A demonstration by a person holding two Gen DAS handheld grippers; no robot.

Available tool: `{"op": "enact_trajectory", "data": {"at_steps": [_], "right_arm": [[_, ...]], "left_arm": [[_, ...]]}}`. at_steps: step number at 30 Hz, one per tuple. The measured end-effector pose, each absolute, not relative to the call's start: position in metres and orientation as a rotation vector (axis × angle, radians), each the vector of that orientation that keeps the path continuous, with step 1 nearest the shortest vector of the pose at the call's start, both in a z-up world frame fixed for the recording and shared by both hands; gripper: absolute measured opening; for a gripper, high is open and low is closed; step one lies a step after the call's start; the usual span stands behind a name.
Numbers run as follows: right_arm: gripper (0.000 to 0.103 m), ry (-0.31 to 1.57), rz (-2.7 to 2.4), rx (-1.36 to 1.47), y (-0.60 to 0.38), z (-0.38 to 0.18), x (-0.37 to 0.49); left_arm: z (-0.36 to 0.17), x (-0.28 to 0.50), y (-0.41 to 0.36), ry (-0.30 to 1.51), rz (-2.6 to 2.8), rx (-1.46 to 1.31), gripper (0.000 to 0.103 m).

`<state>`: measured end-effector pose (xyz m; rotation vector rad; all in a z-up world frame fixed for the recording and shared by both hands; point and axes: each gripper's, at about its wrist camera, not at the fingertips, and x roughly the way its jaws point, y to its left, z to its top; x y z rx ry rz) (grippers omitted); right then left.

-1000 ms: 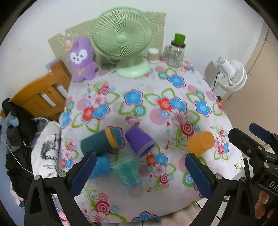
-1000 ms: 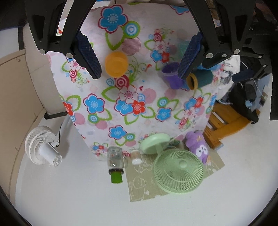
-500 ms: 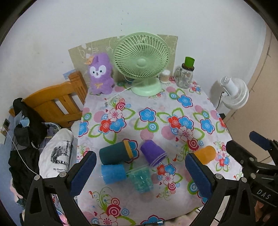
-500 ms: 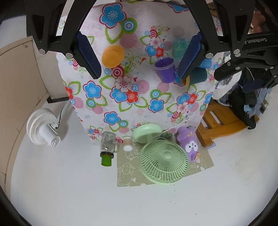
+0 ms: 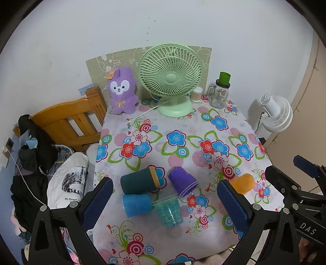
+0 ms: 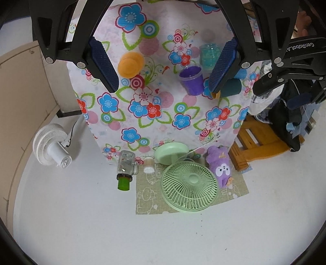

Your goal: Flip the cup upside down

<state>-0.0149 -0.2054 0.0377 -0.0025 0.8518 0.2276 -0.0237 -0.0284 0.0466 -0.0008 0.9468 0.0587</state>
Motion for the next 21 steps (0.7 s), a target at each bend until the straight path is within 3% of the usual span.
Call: {"op": "enact_trajectory", "data": {"at_steps": [21], "right_arm": [[0.091,0.868,0.227,0.006,-0.2069,0.0344,-0.0138]], "left_arm": [[0.0476,-0.0261,-0.029,0.936,0.054,-0.004,0.103]]}}
